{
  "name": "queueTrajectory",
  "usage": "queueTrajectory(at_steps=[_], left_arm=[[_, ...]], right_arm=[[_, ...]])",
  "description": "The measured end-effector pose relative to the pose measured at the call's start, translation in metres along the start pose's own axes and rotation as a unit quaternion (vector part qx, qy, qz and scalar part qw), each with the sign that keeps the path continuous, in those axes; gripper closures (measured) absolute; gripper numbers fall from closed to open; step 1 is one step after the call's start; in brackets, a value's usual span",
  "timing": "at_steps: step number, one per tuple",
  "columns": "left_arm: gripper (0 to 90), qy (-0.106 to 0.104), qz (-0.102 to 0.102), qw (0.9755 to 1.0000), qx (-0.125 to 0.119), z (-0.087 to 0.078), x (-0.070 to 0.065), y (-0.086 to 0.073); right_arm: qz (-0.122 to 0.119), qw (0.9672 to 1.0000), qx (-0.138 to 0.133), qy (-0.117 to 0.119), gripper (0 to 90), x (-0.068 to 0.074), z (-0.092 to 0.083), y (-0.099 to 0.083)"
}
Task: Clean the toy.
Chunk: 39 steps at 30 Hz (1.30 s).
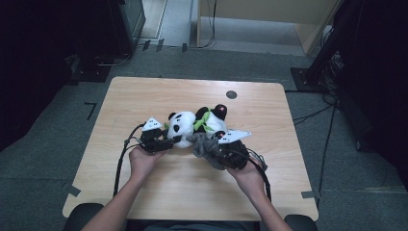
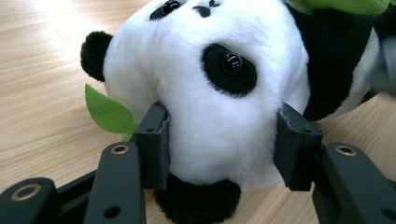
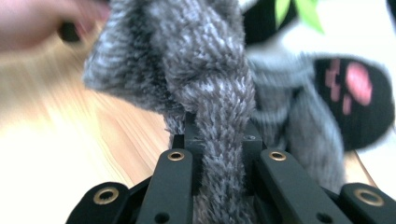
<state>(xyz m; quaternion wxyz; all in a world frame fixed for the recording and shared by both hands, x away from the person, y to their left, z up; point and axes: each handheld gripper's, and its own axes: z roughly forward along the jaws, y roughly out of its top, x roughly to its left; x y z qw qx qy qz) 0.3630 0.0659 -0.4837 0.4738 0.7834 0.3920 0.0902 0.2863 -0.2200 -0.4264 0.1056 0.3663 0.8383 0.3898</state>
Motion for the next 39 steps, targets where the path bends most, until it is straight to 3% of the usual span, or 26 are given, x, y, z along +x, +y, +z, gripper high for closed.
queueTrajectory(at_steps=[4, 8, 17, 18, 27, 33, 39], left_arm=[[46.0, 0.001, 0.001, 1.0000, 0.001, 0.000, -0.001, 0.000], [45.9, 0.003, 0.003, 1.0000, 0.000, 0.000, -0.002, 0.000], [45.6, 0.008, 0.005, 0.9999, -0.005, -0.001, -0.003, -0.001], [45.6, 0.009, 0.006, 0.9999, -0.006, -0.001, -0.003, -0.001], [44.7, 0.008, -0.003, 0.9999, -0.009, -0.001, -0.002, -0.001], [44.7, 0.010, 0.004, 0.9999, -0.004, 0.000, -0.003, -0.002], [44.5, 0.005, 0.001, 1.0000, -0.003, 0.000, -0.002, -0.004]], right_arm=[[-0.002, 0.9998, -0.016, 0.008, 81.3, 0.005, 0.004, 0.026], [-0.013, 0.9998, -0.015, 0.004, 81.2, 0.008, 0.012, 0.054], [0.006, 0.9999, 0.001, 0.010, 81.0, -0.004, 0.051, 0.102], [0.005, 0.9999, 0.010, 0.005, 81.0, -0.004, 0.062, 0.110], [-0.007, 0.9995, 0.030, -0.010, 80.9, -0.001, 0.092, 0.118], [-0.033, 0.9984, 0.044, -0.012, 81.2, 0.002, 0.094, 0.113], [-0.043, 0.9981, 0.044, -0.008, 81.3, 0.006, 0.092, 0.103]])
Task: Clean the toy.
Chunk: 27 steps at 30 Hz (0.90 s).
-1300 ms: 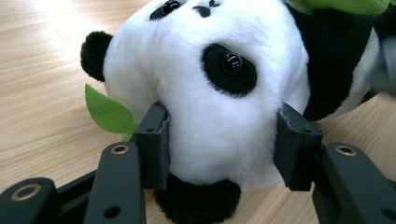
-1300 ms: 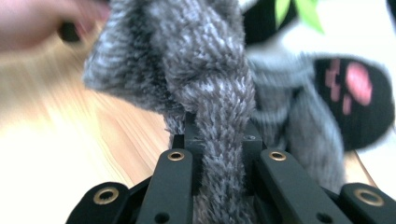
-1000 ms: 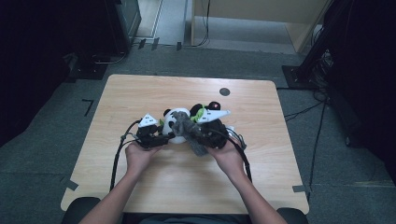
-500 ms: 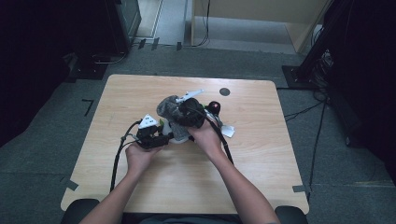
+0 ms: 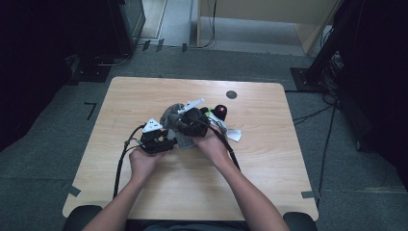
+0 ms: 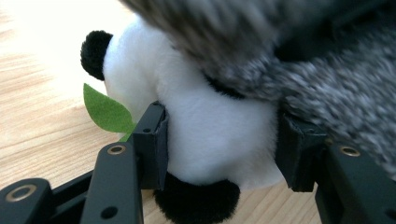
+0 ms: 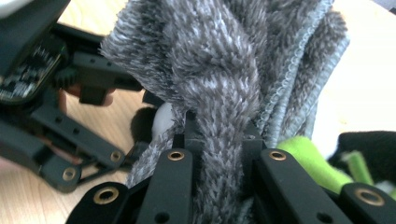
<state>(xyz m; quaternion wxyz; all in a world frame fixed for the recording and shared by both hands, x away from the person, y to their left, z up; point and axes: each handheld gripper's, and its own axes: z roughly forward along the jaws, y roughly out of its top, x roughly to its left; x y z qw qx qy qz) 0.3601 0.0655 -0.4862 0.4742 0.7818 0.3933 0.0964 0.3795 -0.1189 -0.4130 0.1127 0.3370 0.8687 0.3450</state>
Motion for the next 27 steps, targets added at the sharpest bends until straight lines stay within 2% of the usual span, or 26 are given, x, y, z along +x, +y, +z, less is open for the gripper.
queueTrajectory(at_steps=[5, 13, 17, 21, 23, 27], left_arm=[[44.6, -0.001, 0.001, 1.0000, 0.000, 0.000, 0.000, 0.000], [45.3, -0.001, 0.005, 1.0000, 0.002, 0.000, 0.000, 0.000], [45.7, -0.002, 0.005, 1.0000, 0.003, 0.000, 0.000, 0.000], [46.1, -0.004, 0.001, 1.0000, 0.005, 0.000, 0.001, 0.001], [46.2, -0.004, 0.001, 1.0000, 0.005, 0.000, 0.001, 0.002], [46.4, -0.004, 0.003, 1.0000, 0.006, 0.000, 0.002, 0.002]], right_arm=[[0.004, 1.0000, 0.002, 0.009, 81.4, 0.001, -0.003, -0.011], [0.005, 0.9998, 0.008, 0.017, 81.5, 0.001, -0.009, -0.041], [-0.011, 0.9998, 0.017, 0.007, 81.5, 0.005, -0.011, -0.052], [-0.008, 0.9996, 0.028, 0.005, 81.6, 0.005, -0.013, -0.065], [-0.009, 0.9997, 0.023, 0.005, 81.6, 0.004, -0.014, -0.072], [-0.025, 0.9994, 0.023, -0.011, 81.6, 0.006, -0.019, -0.082]])
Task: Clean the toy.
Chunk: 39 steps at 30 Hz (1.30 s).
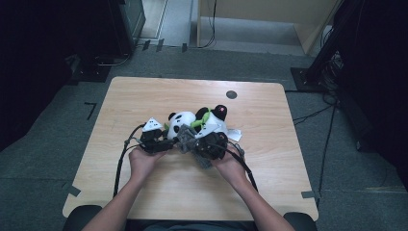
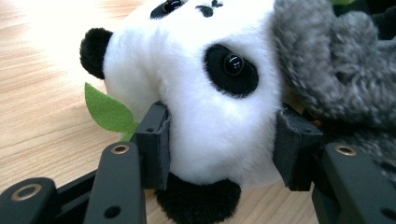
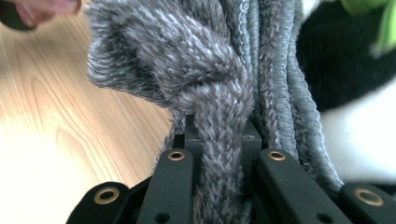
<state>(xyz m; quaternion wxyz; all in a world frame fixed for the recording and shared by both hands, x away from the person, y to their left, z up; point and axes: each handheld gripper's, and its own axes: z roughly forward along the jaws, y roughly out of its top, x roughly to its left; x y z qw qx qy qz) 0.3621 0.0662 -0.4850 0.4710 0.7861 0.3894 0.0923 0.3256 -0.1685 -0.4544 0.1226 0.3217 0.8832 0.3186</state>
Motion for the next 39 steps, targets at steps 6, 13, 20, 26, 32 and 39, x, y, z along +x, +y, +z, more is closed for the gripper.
queueTrajectory(at_steps=[6, 13, 20, 26, 32, 39], left_arm=[[47.2, 0.000, 0.003, 1.0000, 0.002, 0.000, 0.000, 0.000], [48.9, 0.000, 0.007, 1.0000, 0.005, 0.000, -0.001, 0.001], [49.4, -0.002, 0.006, 1.0000, 0.006, 0.000, 0.000, 0.001], [49.9, -0.003, 0.006, 1.0000, 0.007, 0.000, 0.001, 0.002], [50.1, -0.004, 0.004, 1.0000, 0.007, 0.001, 0.001, 0.002], [50.2, -0.005, 0.005, 0.9999, 0.009, 0.001, 0.001, 0.003]], right_arm=[[0.002, 1.0000, 0.000, -0.007, 81.5, -0.002, -0.008, -0.014], [0.023, 0.9993, -0.029, 0.000, 81.4, -0.015, -0.024, -0.033], [0.044, 0.9981, -0.042, 0.007, 81.4, -0.028, -0.039, -0.044], [0.040, 0.9982, -0.044, 0.000, 81.3, -0.034, -0.048, -0.051], [0.046, 0.9980, -0.042, -0.007, 81.0, -0.045, -0.057, -0.060], [0.059, 0.9973, -0.036, -0.022, 80.5, -0.060, -0.063, -0.072]])
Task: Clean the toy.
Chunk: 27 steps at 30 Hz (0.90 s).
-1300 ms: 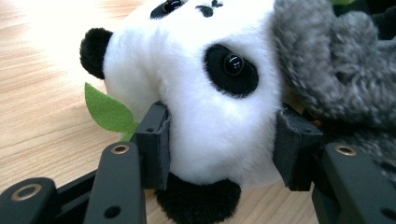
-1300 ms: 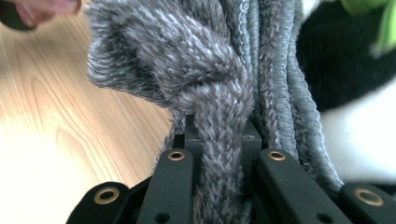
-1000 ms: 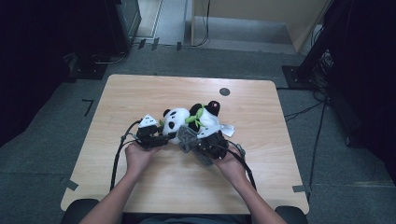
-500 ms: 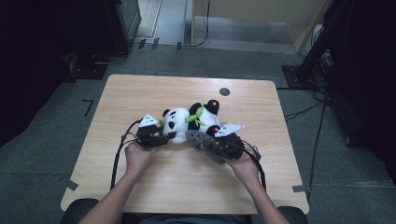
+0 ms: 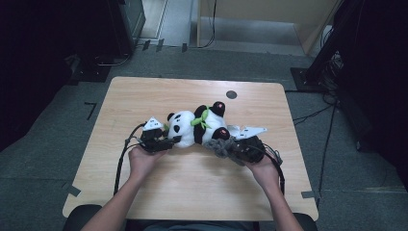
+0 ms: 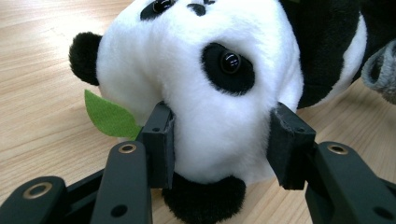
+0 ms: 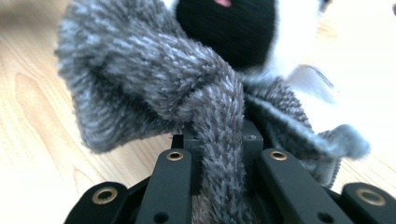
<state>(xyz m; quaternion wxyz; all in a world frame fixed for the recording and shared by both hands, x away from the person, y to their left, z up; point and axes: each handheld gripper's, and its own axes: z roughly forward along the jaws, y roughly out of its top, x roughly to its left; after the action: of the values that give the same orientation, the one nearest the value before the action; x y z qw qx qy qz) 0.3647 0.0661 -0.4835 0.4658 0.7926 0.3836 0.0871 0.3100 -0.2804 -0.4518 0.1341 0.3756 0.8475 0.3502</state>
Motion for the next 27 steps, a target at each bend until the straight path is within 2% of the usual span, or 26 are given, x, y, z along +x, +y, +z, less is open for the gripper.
queueTrajectory(at_steps=[3, 16, 17, 19, 21, 27], left_arm=[[50.2, -0.004, 0.001, 1.0000, 0.001, 0.000, 0.001, 0.000], [50.5, -0.015, 0.007, 0.9998, 0.007, -0.001, 0.006, 0.001], [50.5, -0.015, 0.008, 0.9998, 0.007, -0.001, 0.006, 0.001], [50.5, -0.017, 0.012, 0.9997, 0.009, -0.002, 0.006, 0.002], [50.5, -0.016, 0.013, 0.9997, 0.009, -0.002, 0.006, 0.001], [50.7, -0.021, 0.013, 0.9996, 0.010, -0.002, 0.007, 0.002]], right_arm=[[0.022, 0.9997, 0.003, -0.008, 80.6, -0.009, -0.002, -0.004], [0.071, 0.9968, -0.007, -0.037, 80.6, -0.033, -0.007, -0.009], [0.071, 0.9966, -0.009, -0.040, 80.6, -0.034, -0.008, -0.009], [0.070, 0.9970, -0.009, -0.031, 80.6, -0.036, -0.006, -0.008], [0.066, 0.9972, -0.001, -0.034, 80.6, -0.037, -0.002, -0.005], [0.064, 0.9972, -0.001, -0.039, 80.6, -0.042, 0.002, 0.008]])
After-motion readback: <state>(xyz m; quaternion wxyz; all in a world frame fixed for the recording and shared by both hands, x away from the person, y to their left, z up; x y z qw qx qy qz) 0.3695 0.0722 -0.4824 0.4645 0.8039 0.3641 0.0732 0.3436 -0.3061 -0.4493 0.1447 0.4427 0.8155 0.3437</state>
